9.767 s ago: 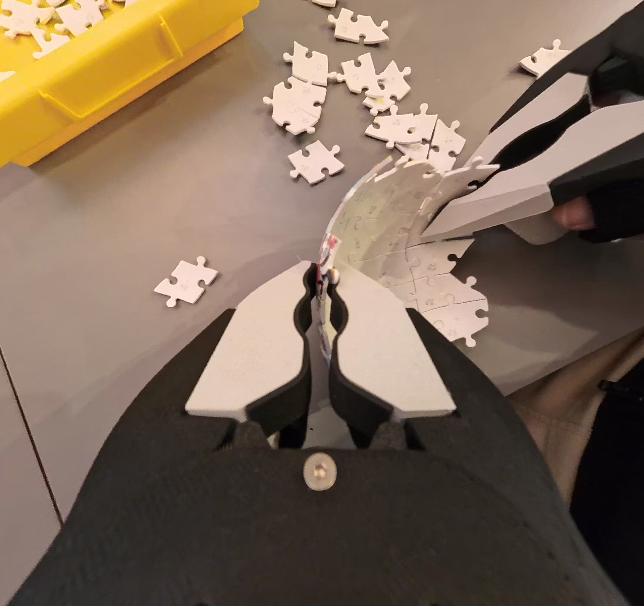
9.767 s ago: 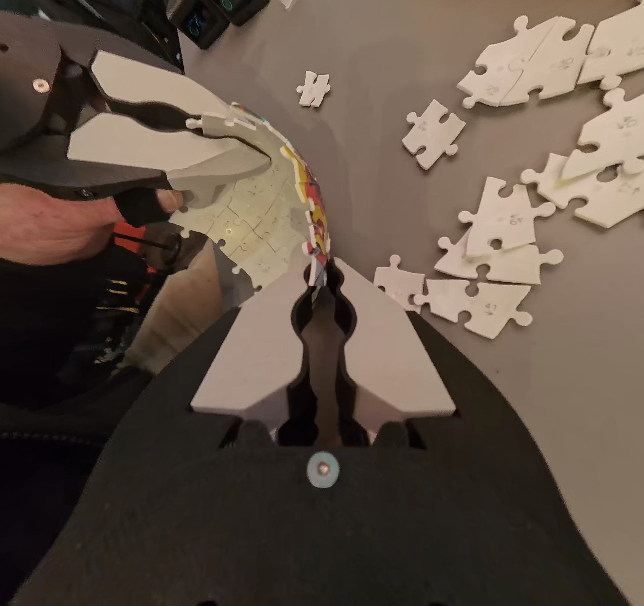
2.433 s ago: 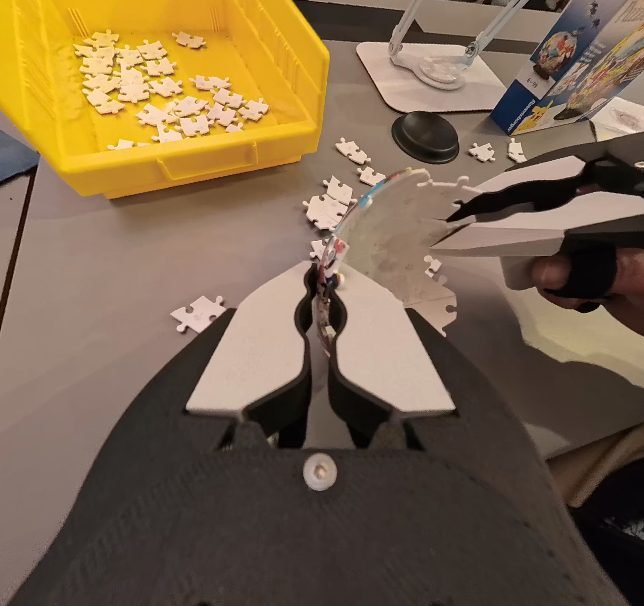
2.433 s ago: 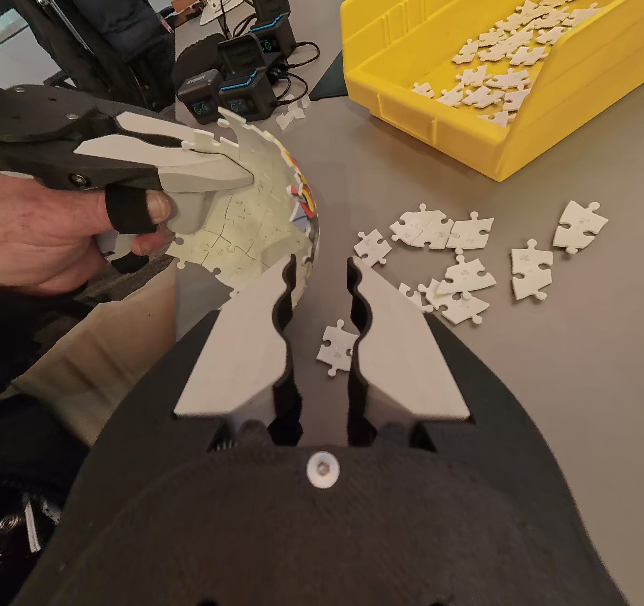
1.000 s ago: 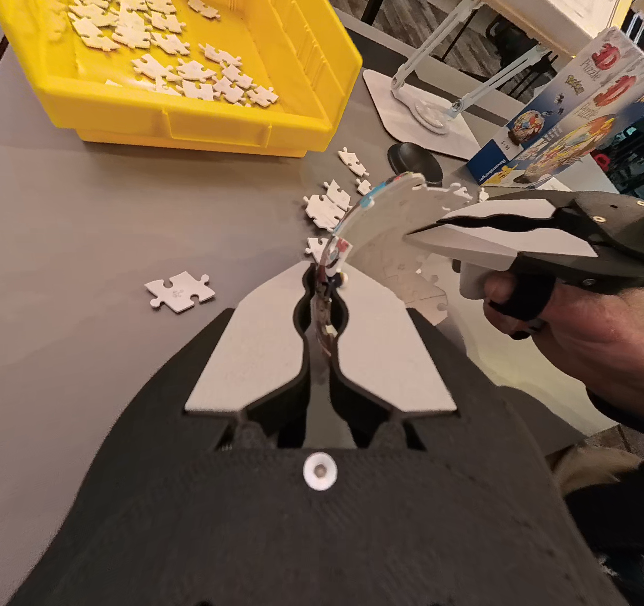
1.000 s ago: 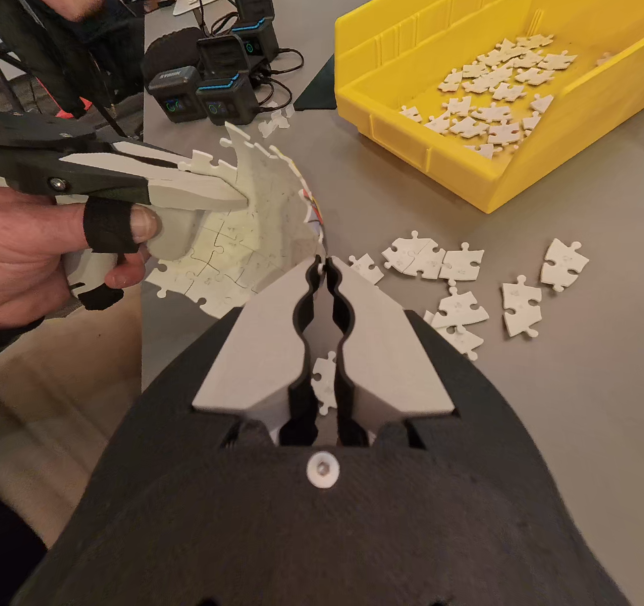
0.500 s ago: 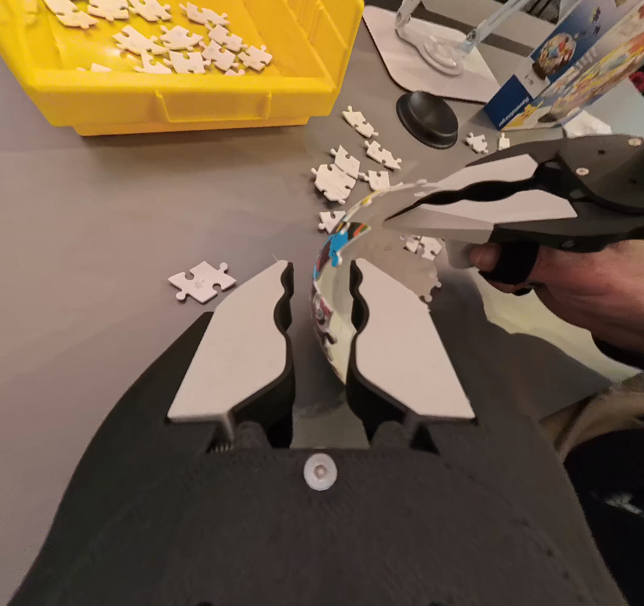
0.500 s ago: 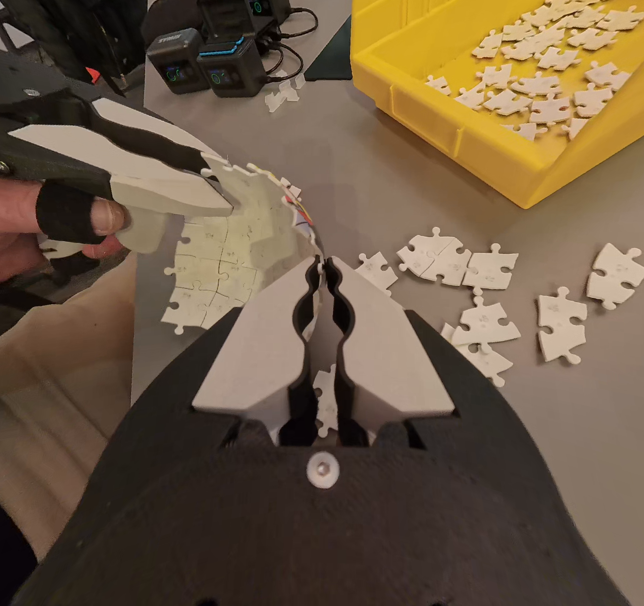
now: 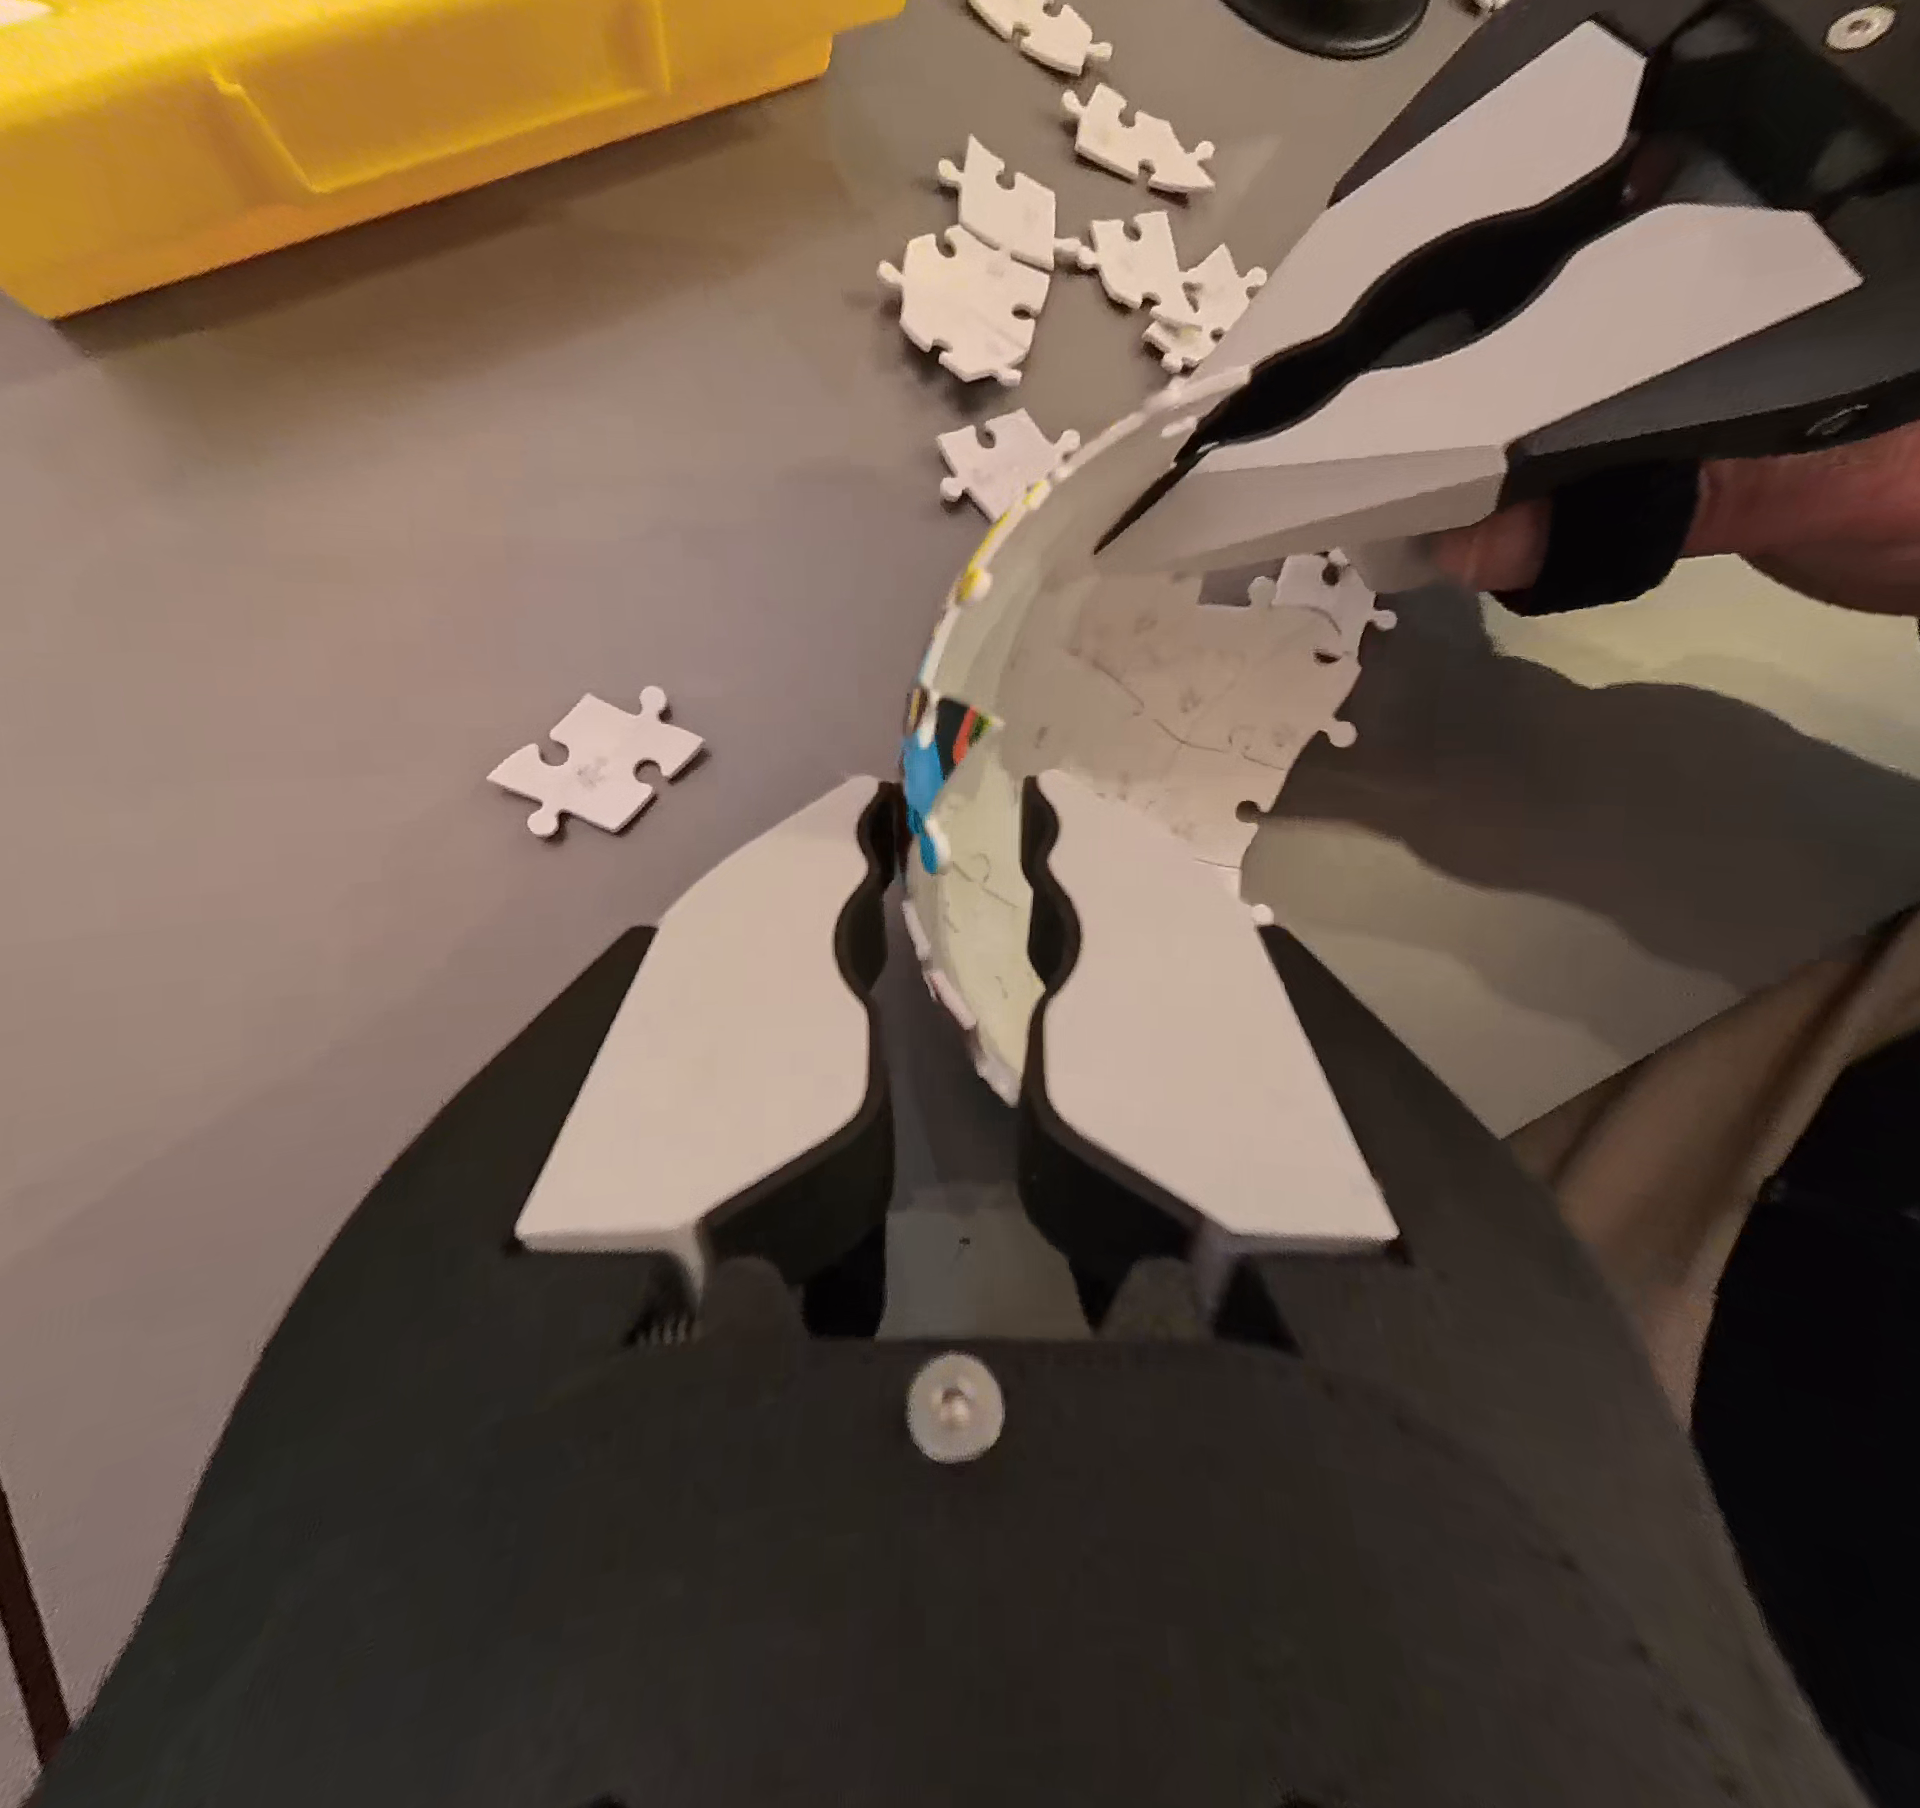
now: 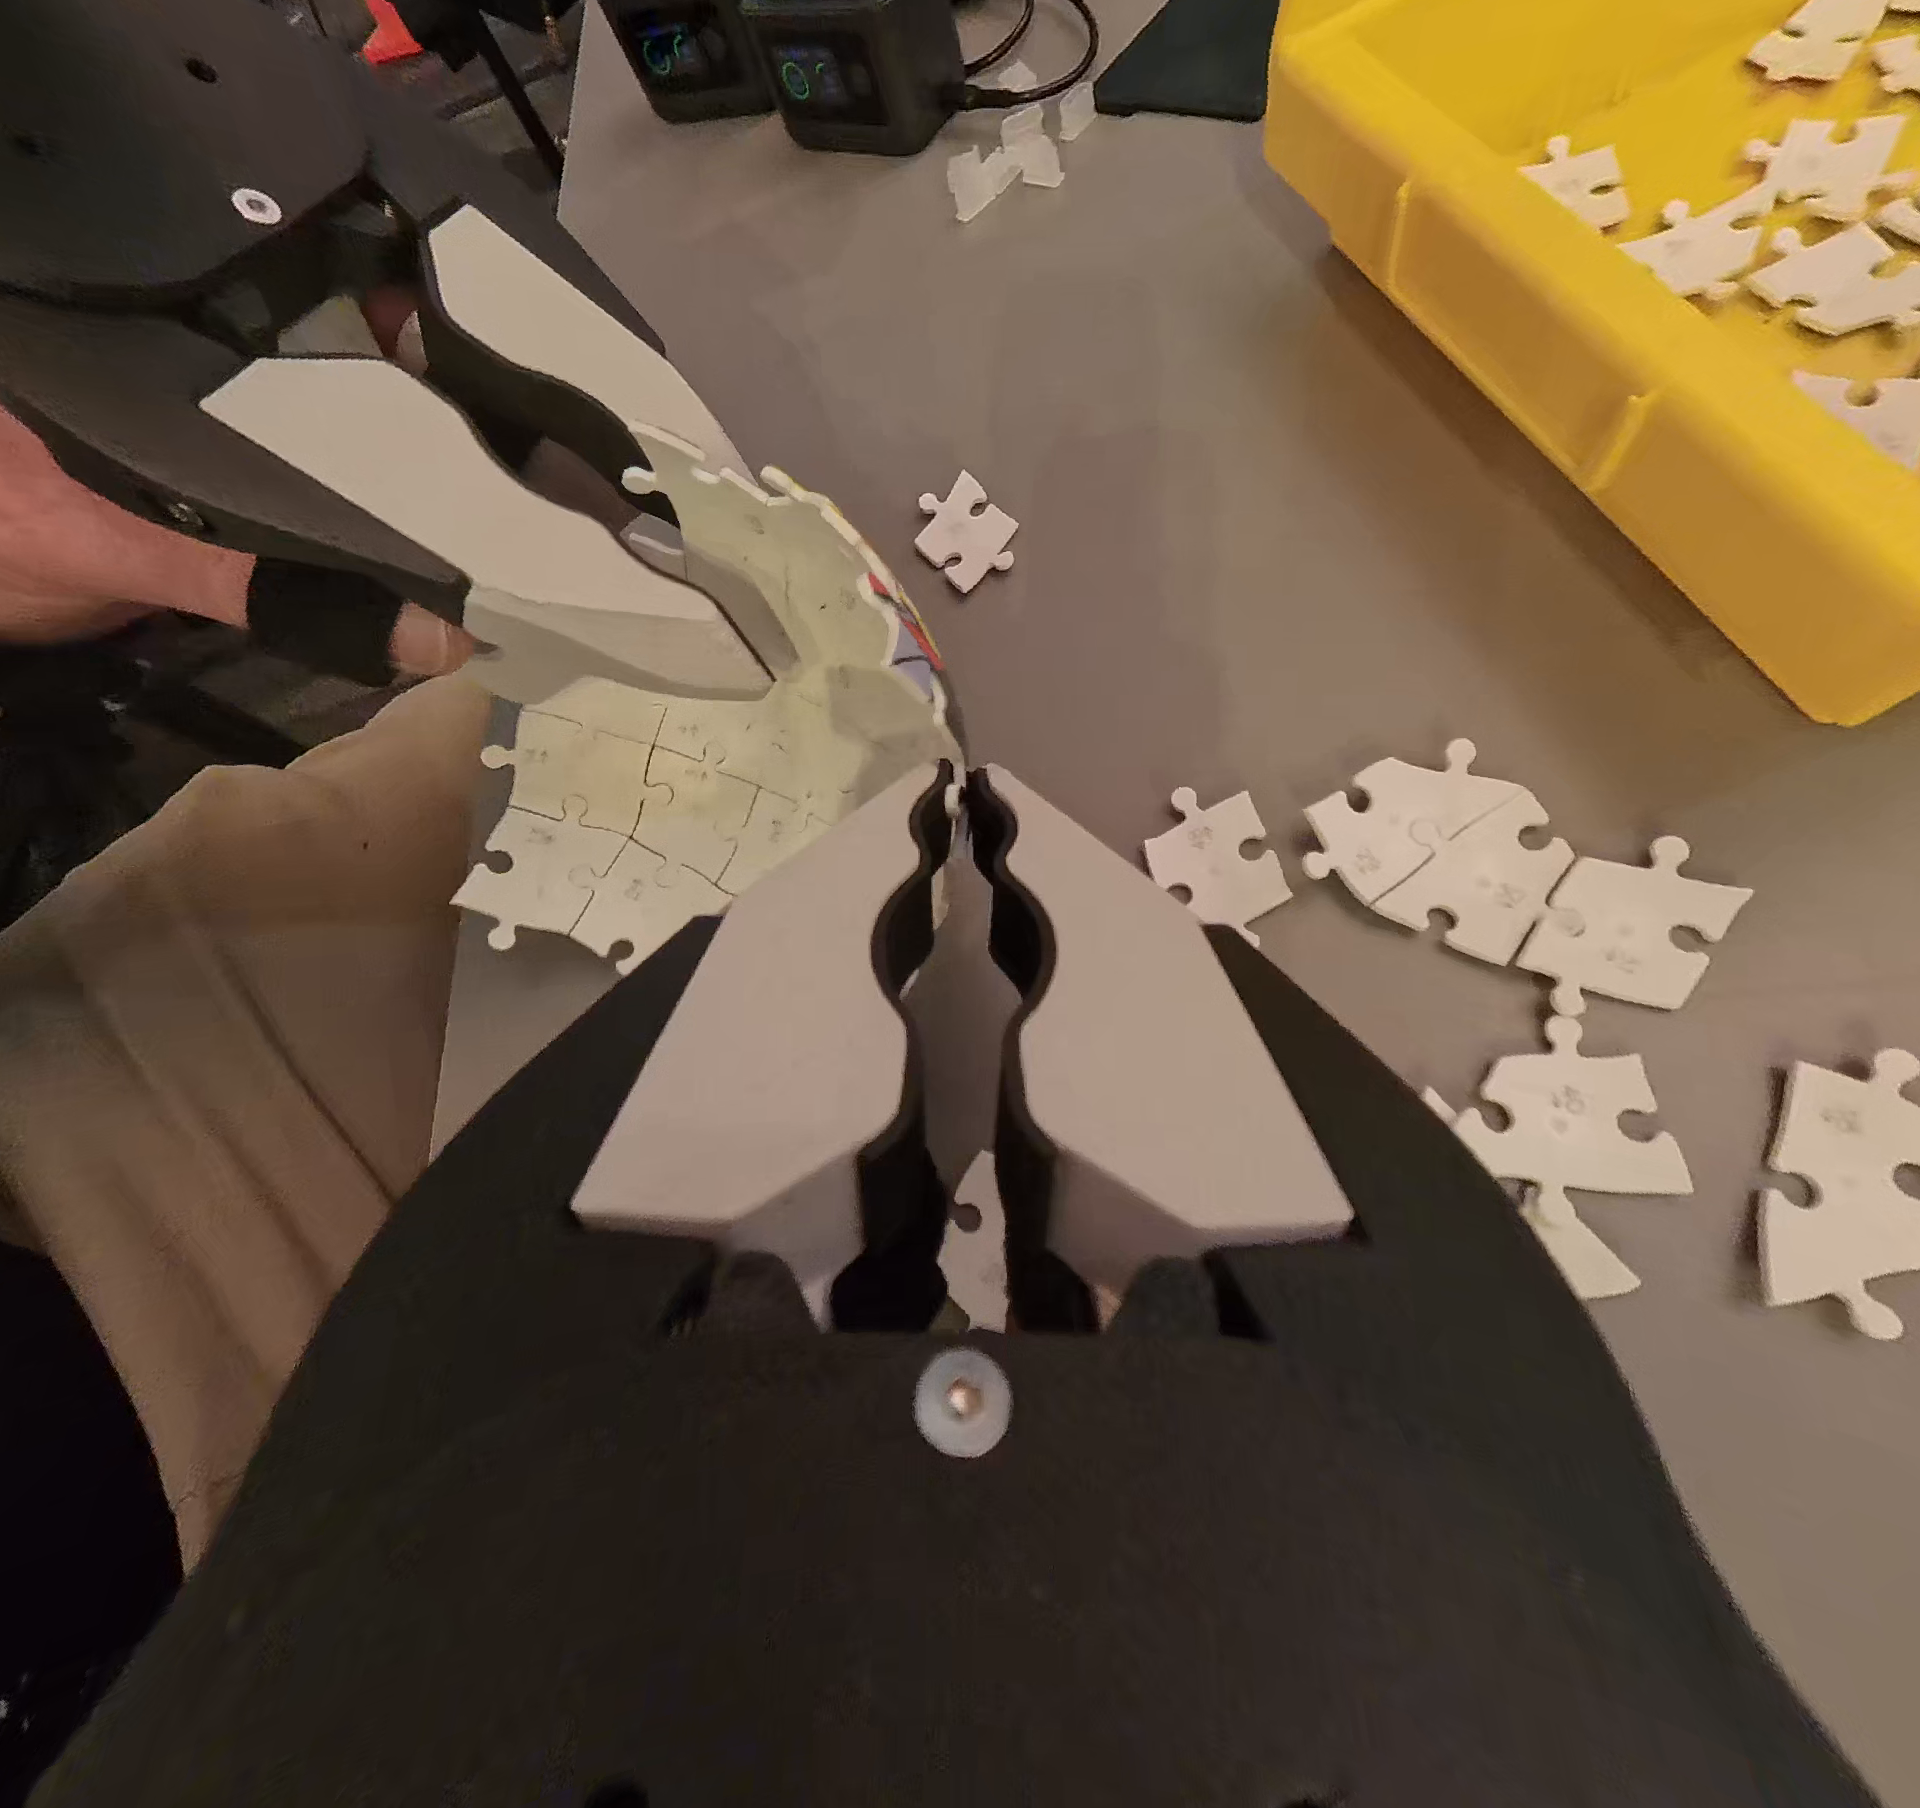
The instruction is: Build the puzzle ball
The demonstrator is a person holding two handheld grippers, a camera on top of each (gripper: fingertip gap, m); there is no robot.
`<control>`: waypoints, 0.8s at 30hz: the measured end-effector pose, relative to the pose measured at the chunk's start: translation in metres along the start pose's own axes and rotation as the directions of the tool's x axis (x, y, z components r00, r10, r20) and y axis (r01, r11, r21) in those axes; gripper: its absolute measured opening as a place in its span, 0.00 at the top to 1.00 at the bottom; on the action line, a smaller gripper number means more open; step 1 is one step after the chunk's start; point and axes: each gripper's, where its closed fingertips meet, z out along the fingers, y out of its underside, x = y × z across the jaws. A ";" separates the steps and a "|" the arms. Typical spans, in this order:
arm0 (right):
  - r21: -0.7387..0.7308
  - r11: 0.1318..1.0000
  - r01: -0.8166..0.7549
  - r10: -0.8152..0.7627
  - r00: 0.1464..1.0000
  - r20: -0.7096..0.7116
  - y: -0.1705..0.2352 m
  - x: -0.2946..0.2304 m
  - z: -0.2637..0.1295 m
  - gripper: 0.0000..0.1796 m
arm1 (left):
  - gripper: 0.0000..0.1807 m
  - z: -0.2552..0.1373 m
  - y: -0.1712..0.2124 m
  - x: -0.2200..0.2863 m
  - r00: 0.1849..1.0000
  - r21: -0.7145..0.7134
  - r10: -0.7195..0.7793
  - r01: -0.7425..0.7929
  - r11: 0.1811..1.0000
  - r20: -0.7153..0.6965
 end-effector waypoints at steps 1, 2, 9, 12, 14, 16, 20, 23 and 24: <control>0.000 1.000 0.002 -0.002 1.000 0.003 -0.001 0.000 0.000 1.00 | 0.89 0.000 0.000 -0.002 1.000 0.001 -0.006 0.006 1.000 0.004; 0.002 1.000 0.003 -0.003 1.000 0.004 -0.001 0.000 0.000 0.99 | 0.91 -0.001 0.001 -0.003 1.000 0.007 -0.017 0.017 1.000 0.006; -0.002 1.000 -0.005 0.005 1.000 0.007 0.000 0.001 -0.007 0.88 | 0.97 -0.001 0.001 -0.010 0.997 0.040 -0.071 0.070 0.997 0.025; 0.001 1.000 -0.028 0.028 1.000 0.010 0.001 0.004 -0.017 0.87 | 0.97 0.001 0.001 -0.011 0.996 0.047 -0.081 0.079 0.996 0.040; 0.008 0.999 -0.042 0.042 0.999 0.012 0.000 0.005 -0.024 0.86 | 0.97 0.000 0.000 -0.013 0.994 0.064 -0.100 0.098 0.993 0.040; 0.003 0.998 -0.069 0.068 0.997 0.023 0.002 0.005 -0.024 0.85 | 0.97 -0.001 -0.001 -0.017 0.991 0.079 -0.118 0.113 0.990 0.059; -0.024 0.997 -0.069 0.070 0.997 0.018 0.007 -0.001 -0.011 0.86 | 0.97 -0.005 -0.006 -0.019 0.986 0.124 -0.140 0.129 0.984 0.086; -0.030 0.996 -0.079 0.078 0.997 -0.029 0.009 0.003 0.000 0.88 | 0.97 -0.006 -0.011 -0.015 0.987 0.142 -0.135 0.121 0.982 0.089; -0.014 0.997 -0.075 0.074 0.996 -0.040 0.007 0.004 0.001 0.90 | 0.97 -0.006 -0.012 -0.014 0.987 0.144 -0.126 0.111 0.983 0.096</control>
